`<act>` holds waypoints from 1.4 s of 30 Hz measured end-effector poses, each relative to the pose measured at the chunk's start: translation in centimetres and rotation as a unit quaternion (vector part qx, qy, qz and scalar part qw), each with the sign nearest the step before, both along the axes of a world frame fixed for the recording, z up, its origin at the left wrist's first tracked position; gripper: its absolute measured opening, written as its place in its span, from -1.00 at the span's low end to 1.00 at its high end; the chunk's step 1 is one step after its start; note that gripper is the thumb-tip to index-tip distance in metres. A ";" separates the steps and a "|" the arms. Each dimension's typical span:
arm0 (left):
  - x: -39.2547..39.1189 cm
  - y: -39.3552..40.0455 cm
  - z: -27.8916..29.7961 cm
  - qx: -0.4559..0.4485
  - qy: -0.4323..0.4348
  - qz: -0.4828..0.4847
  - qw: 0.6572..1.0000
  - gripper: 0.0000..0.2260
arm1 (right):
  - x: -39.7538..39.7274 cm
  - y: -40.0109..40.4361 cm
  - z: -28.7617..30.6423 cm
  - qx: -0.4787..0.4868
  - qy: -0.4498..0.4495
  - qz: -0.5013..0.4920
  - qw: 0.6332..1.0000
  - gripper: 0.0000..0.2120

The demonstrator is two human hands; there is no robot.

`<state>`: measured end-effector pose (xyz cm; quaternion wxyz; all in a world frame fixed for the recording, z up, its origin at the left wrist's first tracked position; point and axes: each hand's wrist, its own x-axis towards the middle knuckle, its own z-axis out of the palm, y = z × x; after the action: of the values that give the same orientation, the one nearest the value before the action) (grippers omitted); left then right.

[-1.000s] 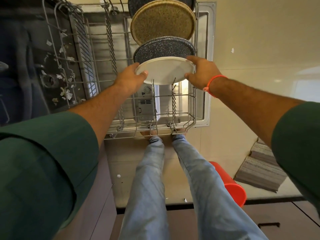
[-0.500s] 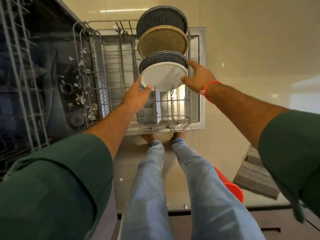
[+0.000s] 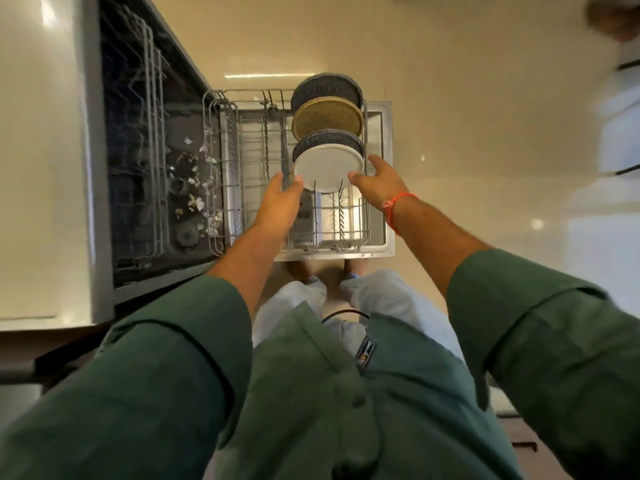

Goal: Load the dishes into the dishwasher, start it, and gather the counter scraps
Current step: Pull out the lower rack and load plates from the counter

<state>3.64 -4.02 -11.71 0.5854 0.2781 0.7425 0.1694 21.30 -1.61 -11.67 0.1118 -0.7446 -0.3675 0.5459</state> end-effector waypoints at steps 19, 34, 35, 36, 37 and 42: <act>2.1 -3.5 15.1 0.169 -0.118 0.259 0.944 -0.46 | -0.8 2.1 15.1 0.119 0.188 -0.048 0.974 -0.39; -8.3 -18.6 25.6 0.352 -0.073 0.512 0.780 -0.51 | -17.6 -7.1 26.5 0.124 0.357 0.197 0.905 -0.49; -9.7 -20.8 26.1 0.366 -0.068 0.533 0.760 -0.55 | -19.4 -9.1 27.6 0.121 0.368 0.225 0.894 -0.47; -11.1 -22.8 26.6 0.378 -0.063 0.547 0.744 -0.57 | -21.3 -10.9 28.5 0.116 0.381 0.240 0.885 -0.45; -12.6 -25.0 26.9 0.388 -0.058 0.559 0.731 -0.55 | -23.1 -12.9 29.5 0.110 0.392 0.254 0.877 -0.48; -18.6 -35.7 28.7 0.423 -0.034 0.610 0.669 -0.49 | -31.7 -22.2 31.4 0.077 0.416 0.340 0.840 -0.80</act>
<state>-14.97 -39.71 16.97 0.1958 -0.0245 0.5748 0.7941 -10.36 -23.81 19.69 0.1183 -0.2644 -0.5576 0.7779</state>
